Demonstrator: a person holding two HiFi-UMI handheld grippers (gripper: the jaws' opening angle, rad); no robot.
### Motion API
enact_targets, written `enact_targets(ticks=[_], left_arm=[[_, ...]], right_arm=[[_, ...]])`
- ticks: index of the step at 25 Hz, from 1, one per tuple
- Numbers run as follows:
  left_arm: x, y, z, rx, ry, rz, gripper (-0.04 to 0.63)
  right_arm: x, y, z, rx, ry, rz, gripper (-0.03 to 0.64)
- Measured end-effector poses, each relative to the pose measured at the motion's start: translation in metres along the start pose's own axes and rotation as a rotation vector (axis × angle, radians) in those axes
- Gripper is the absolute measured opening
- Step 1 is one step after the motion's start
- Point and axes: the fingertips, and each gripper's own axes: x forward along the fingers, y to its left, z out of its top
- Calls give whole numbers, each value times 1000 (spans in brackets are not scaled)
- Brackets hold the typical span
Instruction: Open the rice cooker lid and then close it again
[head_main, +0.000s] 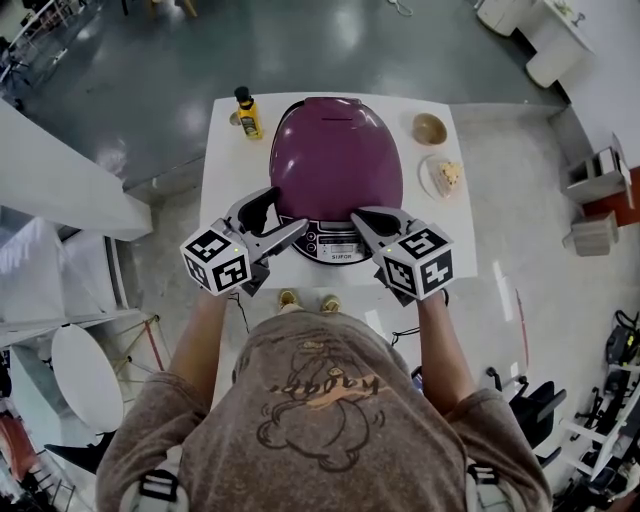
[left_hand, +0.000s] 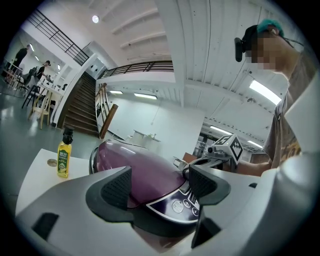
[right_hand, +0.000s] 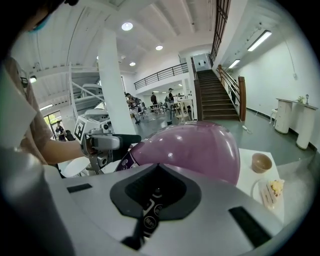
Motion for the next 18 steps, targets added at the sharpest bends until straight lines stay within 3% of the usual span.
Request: enact_targets(ticks=[6,9,13,18], left_arm=[[0,1,1,-10,8,15,377],[1,1,4,-29,-1,38,377],[-1,5,17,-15,-42,109,377],[-22,3,30,-40,-102,221,379]], right_arm=[[-6,-3,1,-2,-56,3,5],[-19,-8,10,28,-158,20,5],[-40,-31,30,110,-341,43,5],[-48,-43,27,122,-421,87,5]])
